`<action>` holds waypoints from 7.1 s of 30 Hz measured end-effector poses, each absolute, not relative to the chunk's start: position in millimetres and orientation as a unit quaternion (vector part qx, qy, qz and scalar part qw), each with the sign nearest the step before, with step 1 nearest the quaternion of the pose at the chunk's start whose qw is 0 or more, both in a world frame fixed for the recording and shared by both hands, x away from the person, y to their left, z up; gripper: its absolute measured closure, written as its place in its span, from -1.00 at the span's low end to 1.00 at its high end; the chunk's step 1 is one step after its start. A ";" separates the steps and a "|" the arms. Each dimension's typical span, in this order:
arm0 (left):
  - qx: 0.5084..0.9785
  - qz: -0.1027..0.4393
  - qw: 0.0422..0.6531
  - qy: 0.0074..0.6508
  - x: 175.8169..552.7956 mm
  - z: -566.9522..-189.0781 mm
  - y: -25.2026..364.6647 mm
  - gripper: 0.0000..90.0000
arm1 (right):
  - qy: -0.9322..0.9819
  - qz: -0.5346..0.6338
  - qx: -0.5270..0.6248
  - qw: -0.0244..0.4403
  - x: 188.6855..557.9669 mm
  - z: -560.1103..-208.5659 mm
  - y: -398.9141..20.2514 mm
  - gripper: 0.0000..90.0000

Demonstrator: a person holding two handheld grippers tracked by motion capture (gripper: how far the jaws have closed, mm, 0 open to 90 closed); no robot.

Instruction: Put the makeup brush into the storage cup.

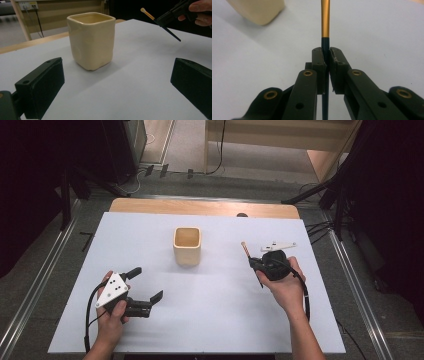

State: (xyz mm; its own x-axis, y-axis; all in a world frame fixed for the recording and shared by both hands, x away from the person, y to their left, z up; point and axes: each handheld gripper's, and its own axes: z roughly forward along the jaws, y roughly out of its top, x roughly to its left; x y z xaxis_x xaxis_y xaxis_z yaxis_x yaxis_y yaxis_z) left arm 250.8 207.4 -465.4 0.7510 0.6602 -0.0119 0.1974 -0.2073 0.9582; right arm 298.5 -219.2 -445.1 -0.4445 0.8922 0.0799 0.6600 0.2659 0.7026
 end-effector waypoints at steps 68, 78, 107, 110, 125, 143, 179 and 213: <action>0.758 0.081 0.599 0.244 256.0 -463.5 94.4 -0.08 | 0.662 0.659 0.339 0.113 242.3 -446.0 -136.2 0.87; 0.759 0.060 0.594 0.260 257.5 -466.0 92.5 0.36 | 0.664 0.660 0.329 0.123 236.3 -449.5 -123.7 0.87; 0.794 0.065 0.559 0.229 252.9 -471.3 85.4 0.89 | 0.663 0.639 0.380 0.088 239.3 -437.3 -125.3 0.60; 0.799 0.066 0.554 0.226 252.4 -472.5 83.9 0.89 | 0.669 0.635 0.376 0.084 239.0 -437.1 -125.0 0.84; 0.765 0.061 0.592 0.245 251.9 -458.8 92.1 0.66 | 0.681 0.630 0.351 0.124 233.2 -439.1 -113.9 0.88; 0.768 0.067 0.587 0.247 258.8 -460.1 99.1 0.87 | 0.675 0.614 0.366 0.182 235.4 -434.0 -144.9 -1.00; 0.745 0.112 0.598 0.272 283.2 -444.9 123.6 0.87 | 0.681 0.527 0.440 0.254 205.7 -483.5 -277.9 -1.00; 0.724 0.148 0.612 0.281 329.4 -410.0 123.4 0.87 | 0.670 0.530 0.458 0.246 193.9 -504.6 -308.7 -0.99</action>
State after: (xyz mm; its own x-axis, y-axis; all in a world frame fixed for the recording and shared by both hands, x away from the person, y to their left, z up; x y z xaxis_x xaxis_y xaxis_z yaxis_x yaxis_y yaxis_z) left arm 329.4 123.4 -410.0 0.7977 0.5889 -0.1297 0.2262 -0.0929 0.9697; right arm 193.9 -308.7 -504.6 -0.4587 0.8747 0.1566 0.3536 0.0180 0.9352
